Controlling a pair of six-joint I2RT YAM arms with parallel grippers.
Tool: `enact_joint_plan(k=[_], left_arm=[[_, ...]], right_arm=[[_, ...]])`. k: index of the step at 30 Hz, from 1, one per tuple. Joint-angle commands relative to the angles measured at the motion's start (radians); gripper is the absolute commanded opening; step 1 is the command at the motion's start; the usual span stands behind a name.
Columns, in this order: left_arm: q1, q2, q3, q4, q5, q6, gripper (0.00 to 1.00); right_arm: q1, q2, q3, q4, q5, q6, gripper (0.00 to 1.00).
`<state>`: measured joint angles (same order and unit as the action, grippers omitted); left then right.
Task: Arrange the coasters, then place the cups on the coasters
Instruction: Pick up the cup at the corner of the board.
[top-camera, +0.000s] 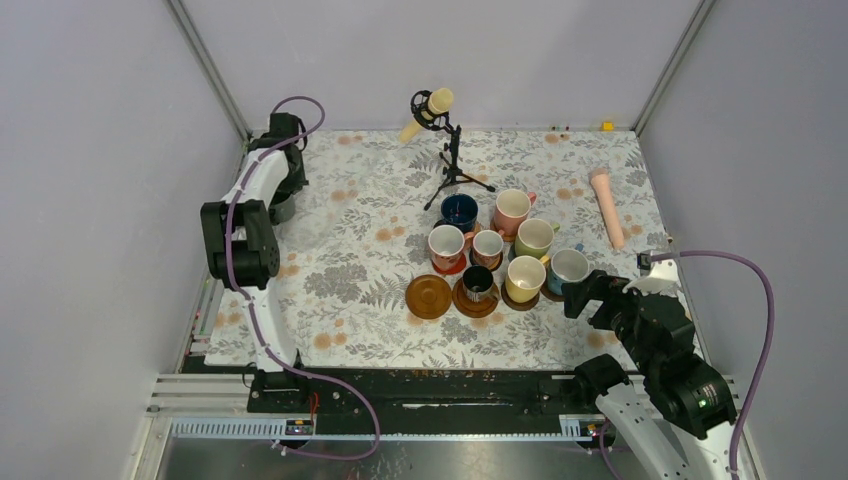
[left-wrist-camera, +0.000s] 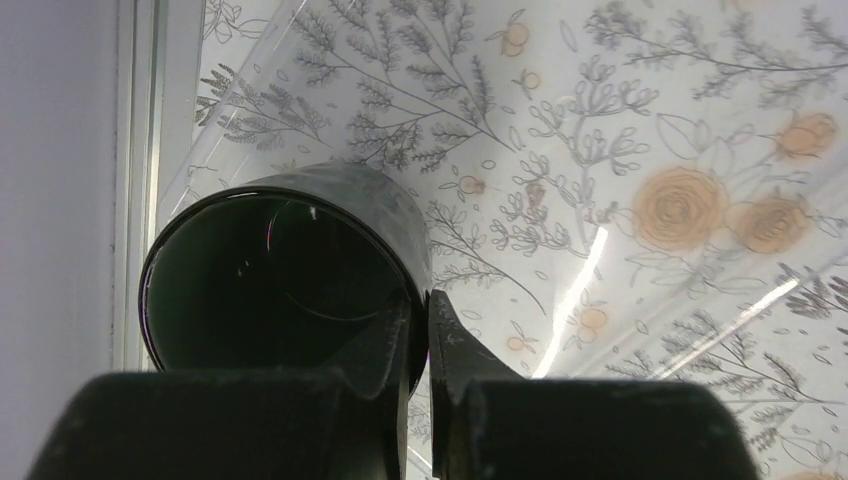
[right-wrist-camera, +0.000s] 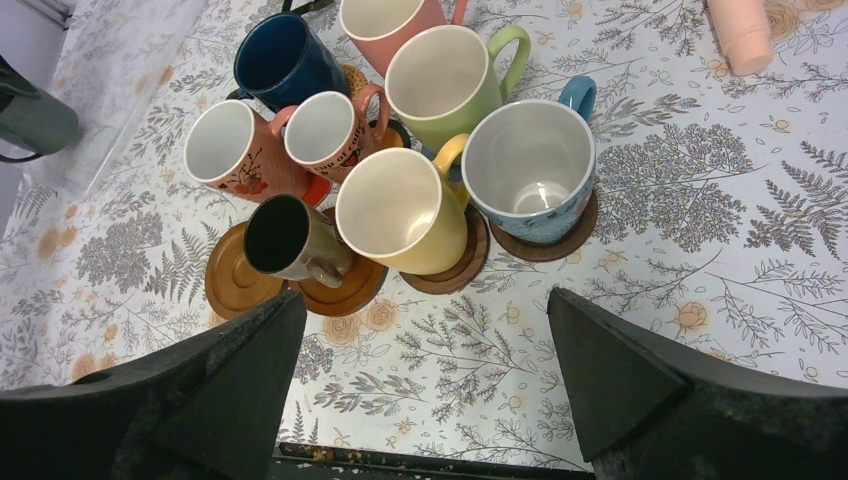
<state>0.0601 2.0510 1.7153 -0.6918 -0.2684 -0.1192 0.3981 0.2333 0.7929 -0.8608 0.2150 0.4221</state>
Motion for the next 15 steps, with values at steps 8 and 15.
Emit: enact_joint_plan(k=[8,15], left_arm=[[-0.134,-0.316,0.028,0.013,0.020,0.079,0.00],[-0.304,-0.486,-0.119,-0.002,0.099,0.054,0.00]], right_arm=[[-0.004,0.017,-0.002,0.039,-0.012,-0.017,0.99],[-0.004,0.010,-0.001,0.038,-0.025,-0.020,0.99]])
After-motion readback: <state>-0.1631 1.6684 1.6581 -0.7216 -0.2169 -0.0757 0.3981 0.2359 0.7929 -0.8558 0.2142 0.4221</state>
